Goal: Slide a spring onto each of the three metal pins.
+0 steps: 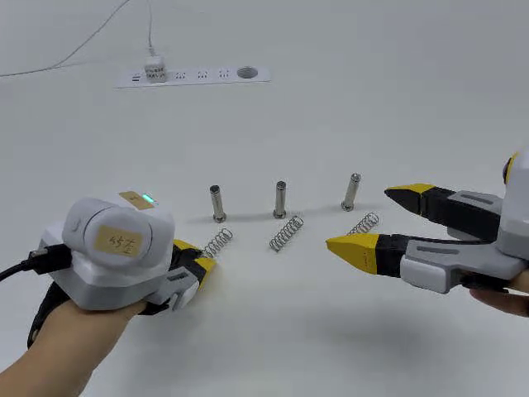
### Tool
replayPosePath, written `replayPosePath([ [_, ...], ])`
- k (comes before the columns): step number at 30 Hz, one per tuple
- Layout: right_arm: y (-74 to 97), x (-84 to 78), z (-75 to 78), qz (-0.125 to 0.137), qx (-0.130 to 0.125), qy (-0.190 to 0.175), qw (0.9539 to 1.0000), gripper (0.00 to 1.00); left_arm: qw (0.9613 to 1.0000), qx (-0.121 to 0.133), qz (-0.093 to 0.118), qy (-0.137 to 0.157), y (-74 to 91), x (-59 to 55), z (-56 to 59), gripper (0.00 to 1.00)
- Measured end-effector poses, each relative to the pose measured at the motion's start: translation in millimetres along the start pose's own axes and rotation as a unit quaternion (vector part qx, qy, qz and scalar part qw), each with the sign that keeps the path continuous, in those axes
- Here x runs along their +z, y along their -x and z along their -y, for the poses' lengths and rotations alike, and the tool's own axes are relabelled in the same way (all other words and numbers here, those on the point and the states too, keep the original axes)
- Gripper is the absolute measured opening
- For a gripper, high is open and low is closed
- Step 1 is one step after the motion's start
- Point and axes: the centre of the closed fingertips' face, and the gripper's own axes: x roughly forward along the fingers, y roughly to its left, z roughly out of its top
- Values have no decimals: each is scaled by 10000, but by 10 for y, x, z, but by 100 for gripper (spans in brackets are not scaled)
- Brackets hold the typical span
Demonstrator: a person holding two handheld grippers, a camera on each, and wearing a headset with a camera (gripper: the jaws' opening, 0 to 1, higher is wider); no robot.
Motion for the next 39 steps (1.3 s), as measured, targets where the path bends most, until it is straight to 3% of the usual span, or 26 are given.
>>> replayPosePath([
  [7, -3, -21, -28, -27, 4, -31, 10000, 67, 10000, 20, -26, 84, 4, -2, -12, 10],
  [9, -8, -33, -27, -28, -26, -73, 10000, 66, 9991, -57, -56, 420, 18, -13, 18, 10],
  [12, -14, -50, -36, -45, -36, -156, 9999, 66, 9964, -107, 230, 808, 65, 79, 14, 10],
  [17, -26, 14, -93, 66, 71, -249, 9996, 65, 9943, -145, 494, 929, 198, 199, 41, 9],
  [21, -53, 83, -163, 115, 171, -242, 9995, 65, 9892, -251, 810, 1192, 310, 315, 104, 9],
  [25, -80, 167, -235, 237, 307, -378, 9985, 63, 9867, -319, 982, 1257, 400, 386, 159, 10],
  [27, -100, 214, -278, 291, 368, -421, 9980, 62, 9836, -401, 1126, 1351, 451, 442, 205, 10],
  [34, -169, 375, -484, 524, 686, -555, 9947, 58, 9784, -480, 1586, 1235, 632, 609, 344, 10],
  [39, -211, 452, -608, 637, 873, -718, 9915, 54, 9777, -511, 1776, 996, 731, 684, 454, 10],
])
